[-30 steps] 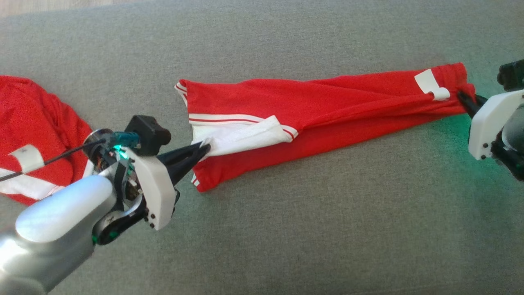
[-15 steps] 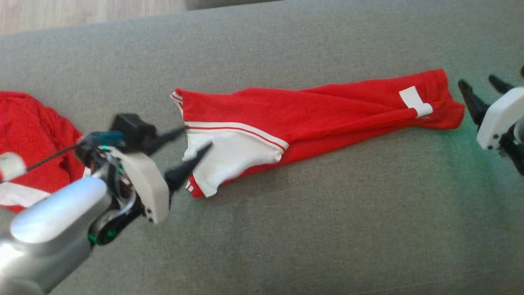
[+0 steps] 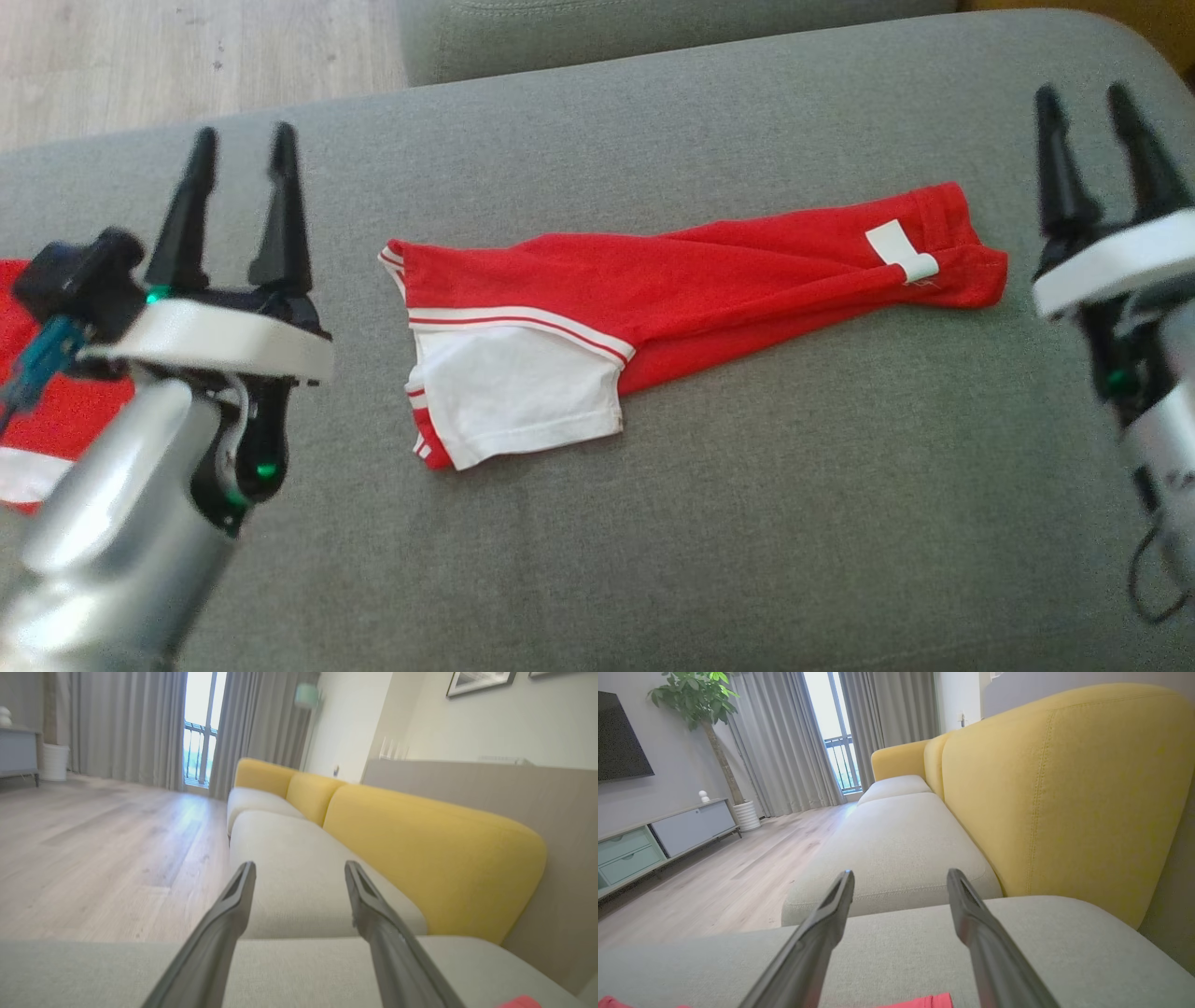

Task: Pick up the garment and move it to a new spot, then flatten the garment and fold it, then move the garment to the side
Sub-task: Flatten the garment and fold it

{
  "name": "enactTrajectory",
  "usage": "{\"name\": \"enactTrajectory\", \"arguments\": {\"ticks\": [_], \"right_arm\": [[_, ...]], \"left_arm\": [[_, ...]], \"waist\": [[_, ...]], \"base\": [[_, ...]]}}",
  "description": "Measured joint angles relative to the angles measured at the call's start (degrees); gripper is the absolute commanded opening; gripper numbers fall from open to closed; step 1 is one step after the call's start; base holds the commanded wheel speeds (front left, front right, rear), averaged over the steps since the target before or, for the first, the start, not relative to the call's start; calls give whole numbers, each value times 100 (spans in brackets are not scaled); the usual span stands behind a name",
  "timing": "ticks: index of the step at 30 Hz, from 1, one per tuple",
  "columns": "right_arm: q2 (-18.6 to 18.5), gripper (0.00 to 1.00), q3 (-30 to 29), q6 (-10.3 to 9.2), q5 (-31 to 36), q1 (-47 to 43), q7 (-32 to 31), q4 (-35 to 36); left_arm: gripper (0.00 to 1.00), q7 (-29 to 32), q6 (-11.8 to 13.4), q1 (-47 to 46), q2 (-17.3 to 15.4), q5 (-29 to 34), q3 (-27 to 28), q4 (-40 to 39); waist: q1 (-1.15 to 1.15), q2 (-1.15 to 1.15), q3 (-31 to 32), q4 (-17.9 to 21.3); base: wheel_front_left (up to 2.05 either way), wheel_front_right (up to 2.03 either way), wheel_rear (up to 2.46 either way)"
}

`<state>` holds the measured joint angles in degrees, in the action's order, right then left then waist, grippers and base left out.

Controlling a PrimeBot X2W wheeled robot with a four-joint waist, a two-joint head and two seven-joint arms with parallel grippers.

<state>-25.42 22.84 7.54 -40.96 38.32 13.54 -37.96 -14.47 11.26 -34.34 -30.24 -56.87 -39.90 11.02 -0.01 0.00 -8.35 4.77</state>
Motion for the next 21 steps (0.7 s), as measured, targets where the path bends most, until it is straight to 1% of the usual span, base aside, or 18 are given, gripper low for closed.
{"name": "enactTrajectory", "arguments": {"ticks": [2, 5, 7, 10, 14, 17, 21], "right_arm": [[176, 100, -211, 0, 264, -310, 37, 210], [517, 100, -605, 0, 658, -782, 68, 521], [775, 100, -899, 0, 835, -1116, 76, 725], [1099, 100, -1200, 0, 1151, -1613, 83, 971], [1373, 100, -1430, 0, 1467, -2021, 83, 1137], [1449, 100, -1574, 0, 1621, -2063, 80, 1243], [1490, 100, -1694, 0, 1785, -2058, -26, 1374]], "left_arm": [[100, -16, -23, 395, 313, 508, 686, -180], [100, -24, -211, 1117, 839, 1162, 1343, -304], [100, -23, -364, 1603, 1144, 1510, 1603, -291], [100, -23, -623, 2101, 1463, 1963, 1805, -147], [100, -23, -933, 2315, 1830, 2317, 2089, 19], [100, -23, -1118, 2315, 2003, 2543, 2301, 107], [100, -23, -1382, 2306, 2115, 2788, 2399, 274]], "waist": [[0, 0, 19, 4], [0, 0, 51, 0], [0, 0, 80, -5], [0, 0, 111, -12], [0, 0, 124, -26], [0, 0, 99, -50], [0, 0, 12, -98]], "base": [[0, 0, 0], [0, 0, 0], [0, 0, 0], [0, 0, 0], [0, 0, 0], [0, 0, 0], [0, 0, 0]]}}
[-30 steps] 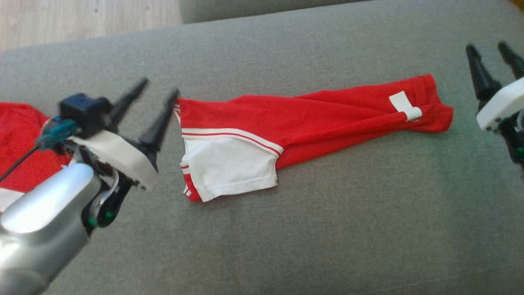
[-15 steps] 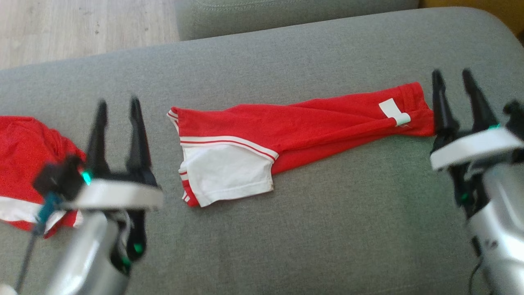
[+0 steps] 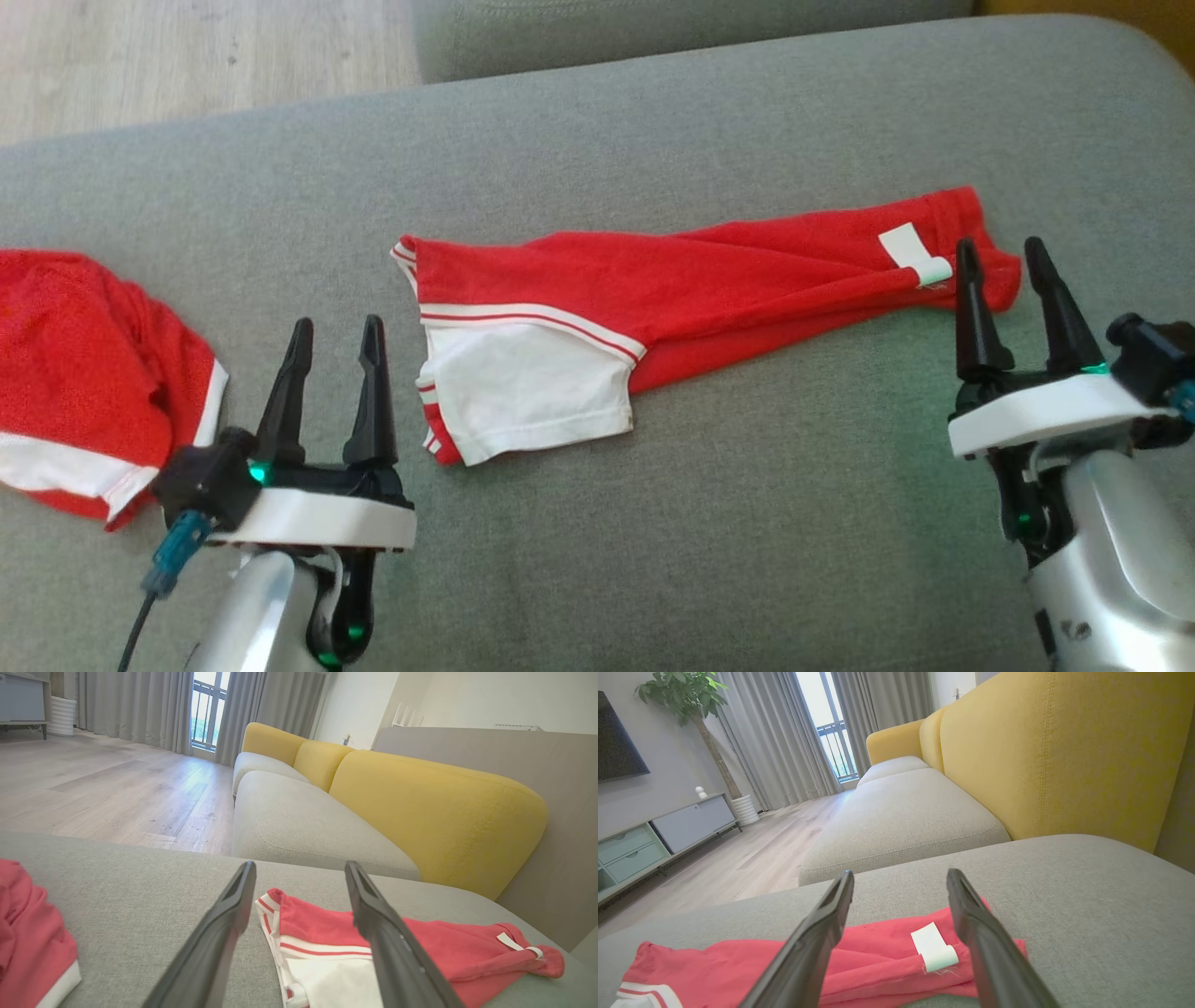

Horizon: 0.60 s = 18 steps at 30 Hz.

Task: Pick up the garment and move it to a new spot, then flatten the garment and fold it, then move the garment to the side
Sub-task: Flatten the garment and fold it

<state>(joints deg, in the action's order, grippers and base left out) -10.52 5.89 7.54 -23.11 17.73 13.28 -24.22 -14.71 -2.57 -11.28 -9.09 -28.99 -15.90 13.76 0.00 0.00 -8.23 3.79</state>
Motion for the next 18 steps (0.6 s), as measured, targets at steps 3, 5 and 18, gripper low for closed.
{"name": "enactTrajectory", "arguments": {"ticks": [3, 5, 18], "right_arm": [[43, 100, -197, 0, 78, 58, -177, -4], [45, 100, -372, 0, 223, 155, -290, -78], [426, 100, -2660, 0, 1493, 1430, -1302, -1682]], "left_arm": [[100, 0, -107, -46, 101, 127, 125, 73], [100, 0, -159, -113, 135, 189, 149, 111], [100, 0, -402, -625, 389, 400, 154, 452]], "waist": [[0, 0, -109, -40], [0, 0, -202, -74], [1, 0, -838, -429]], "base": [[0, 0, 0], [0, 0, 0], [0, 0, 0]]}}
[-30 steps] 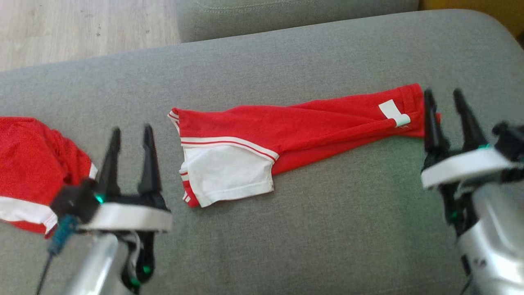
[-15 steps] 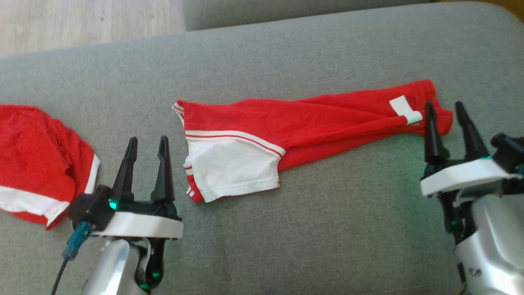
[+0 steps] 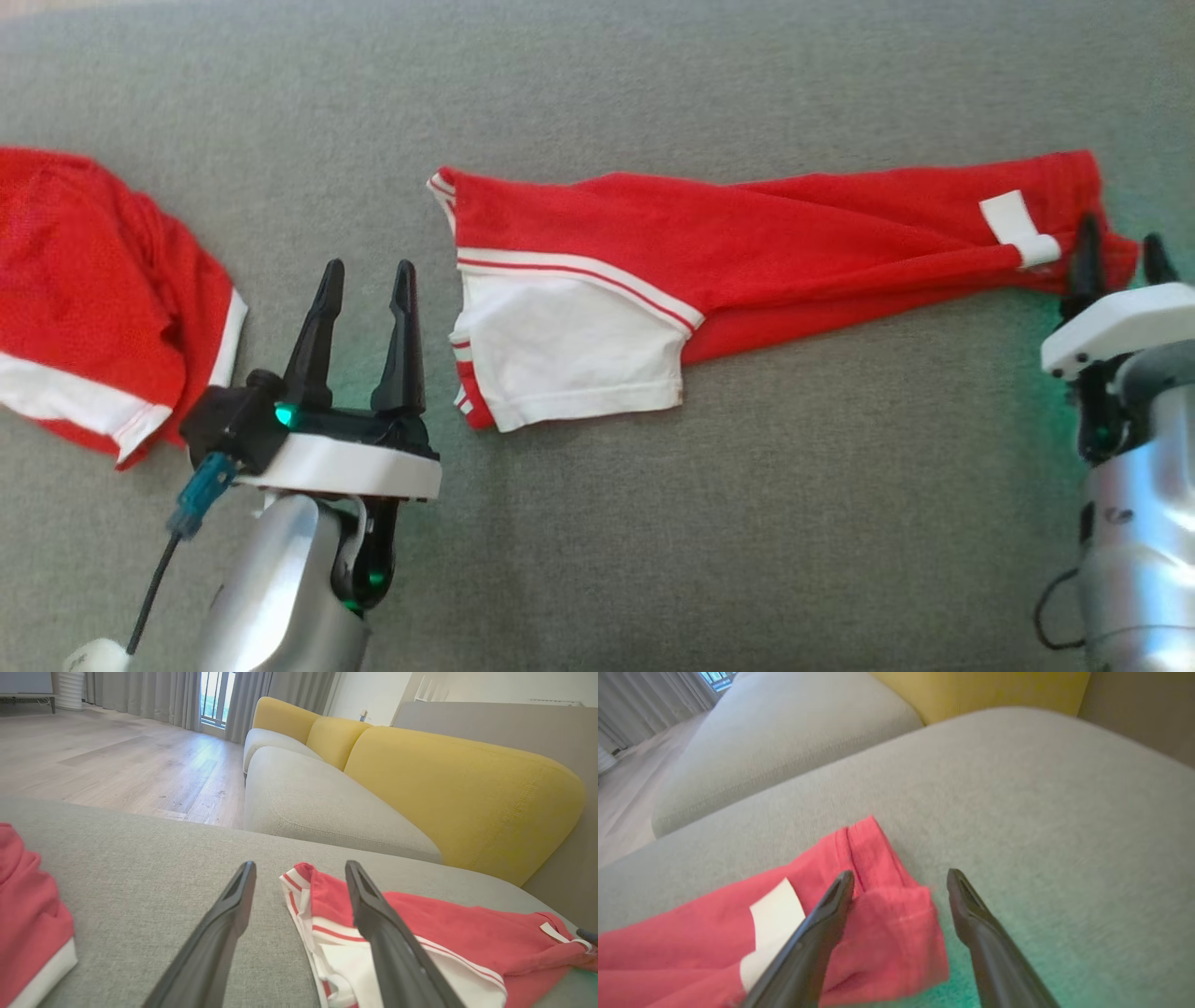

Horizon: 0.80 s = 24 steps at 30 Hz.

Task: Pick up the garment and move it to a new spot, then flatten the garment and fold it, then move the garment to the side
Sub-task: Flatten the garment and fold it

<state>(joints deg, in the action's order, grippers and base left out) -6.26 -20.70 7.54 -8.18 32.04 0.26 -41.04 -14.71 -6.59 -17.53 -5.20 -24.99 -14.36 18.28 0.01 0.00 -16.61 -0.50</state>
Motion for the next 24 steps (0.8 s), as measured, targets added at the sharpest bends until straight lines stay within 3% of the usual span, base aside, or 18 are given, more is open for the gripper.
{"name": "enactTrajectory", "arguments": {"ticks": [6, 13, 14, 15, 24], "right_arm": [[241, 100, -554, 0, 515, 261, -136, -525], [250, 100, -671, 0, 686, 576, -119, -838], [249, 72, -664, 0, 683, 611, -102, -892], [247, 0, -586, 0, 638, 660, 3, -988], [260, 0, -713, 0, 523, 717, 382, -1049]], "left_arm": [[100, 0, -52, -90, 25, 35, 42, 34], [100, 0, -55, -171, 48, 93, 129, 42], [100, 0, -55, -187, 51, 93, 134, 45], [100, 0, -56, -225, 60, 101, 142, 45], [100, 0, -58, -231, 73, 143, 193, 100]], "waist": [[0, 0, -184, -99], [-1, 0, -292, -58], [-1, 0, -301, -48], [-1, 0, -312, -28], [-1, 0, -195, 93]], "base": [[0, 0, 0], [0, 0, 0], [0, 0, 0], [0, 0, 0], [0, 0, 0]]}}
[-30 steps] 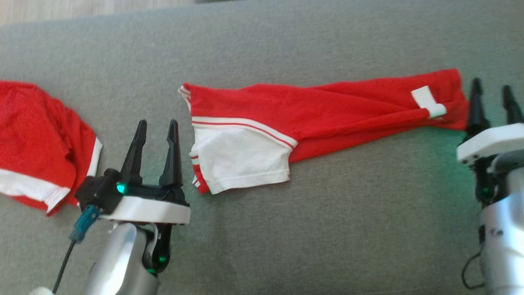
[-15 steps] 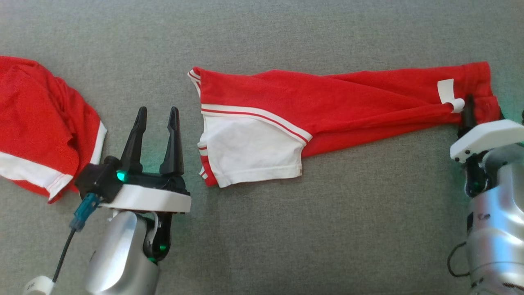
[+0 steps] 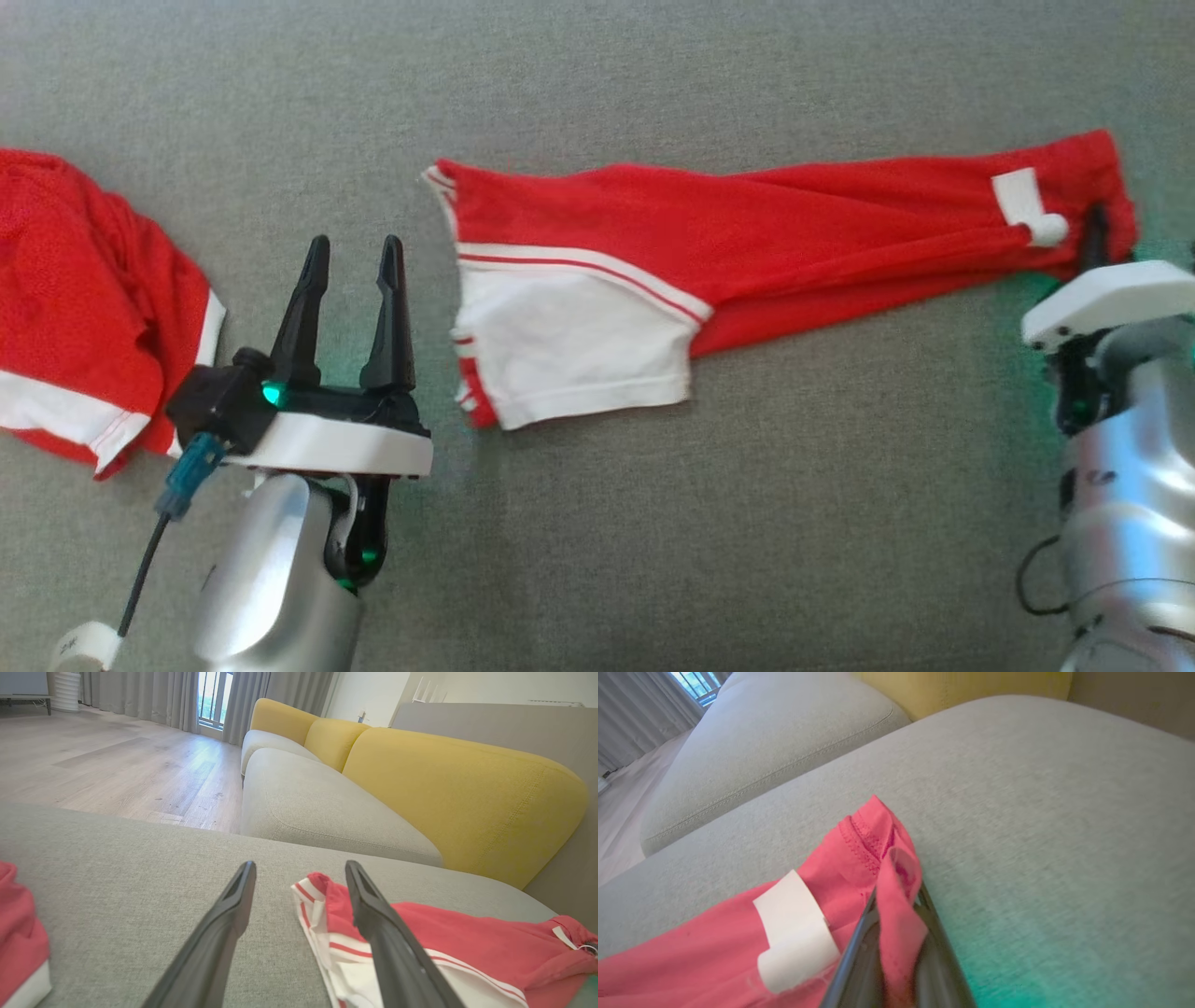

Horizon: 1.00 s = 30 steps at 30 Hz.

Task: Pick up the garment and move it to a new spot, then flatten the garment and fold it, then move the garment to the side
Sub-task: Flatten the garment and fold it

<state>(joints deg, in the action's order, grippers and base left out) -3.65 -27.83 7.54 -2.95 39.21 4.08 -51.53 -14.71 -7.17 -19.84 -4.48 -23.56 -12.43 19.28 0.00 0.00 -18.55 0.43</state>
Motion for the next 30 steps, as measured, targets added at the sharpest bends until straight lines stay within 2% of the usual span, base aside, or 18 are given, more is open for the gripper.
{"name": "enactTrajectory", "arguments": {"ticks": [8, 11, 14, 20, 25, 26, 30], "right_arm": [[-658, 0, -756, 0, 263, -94, 131, 237], [-647, 0, -938, 0, 363, -98, 197, 294], [-494, 0, -878, 0, 388, -96, 212, 405], [-60, 0, -123, 0, 223, -98, 247, 792], [16, 0, 892, 0, -290, -240, 125, 1257], [16, 0, 892, 0, -290, -240, 125, 1257], [16, 0, 2059, 0, -1213, -608, 1, 1457]], "left_arm": [[100, 0, -41, 26, 1, -5, 4, 8], [100, 0, -41, 32, 2, -7, 4, 27], [100, 0, -41, 62, 7, -25, 5, 40], [100, 0, -41, 256, 26, -79, 35, 66], [100, 0, -41, 415, 44, -129, 96, 77], [100, 0, -41, 415, 44, -129, 96, 77], [100, 0, -41, 544, 68, -227, 107, 92]], "waist": [[0, 0, 142, 54], [0, 0, 215, 70], [0, 0, 316, 92], [0, 0, 595, 121], [-1, 0, 869, 95], [-1, 0, 869, 95], [-1, 0, 1069, 23]], "base": [[0, 0, 0], [0, 0, 0], [0, 0, 0], [0, 0, 0], [0, 0, 0], [0, 0, 0], [0, 0, 0]]}}
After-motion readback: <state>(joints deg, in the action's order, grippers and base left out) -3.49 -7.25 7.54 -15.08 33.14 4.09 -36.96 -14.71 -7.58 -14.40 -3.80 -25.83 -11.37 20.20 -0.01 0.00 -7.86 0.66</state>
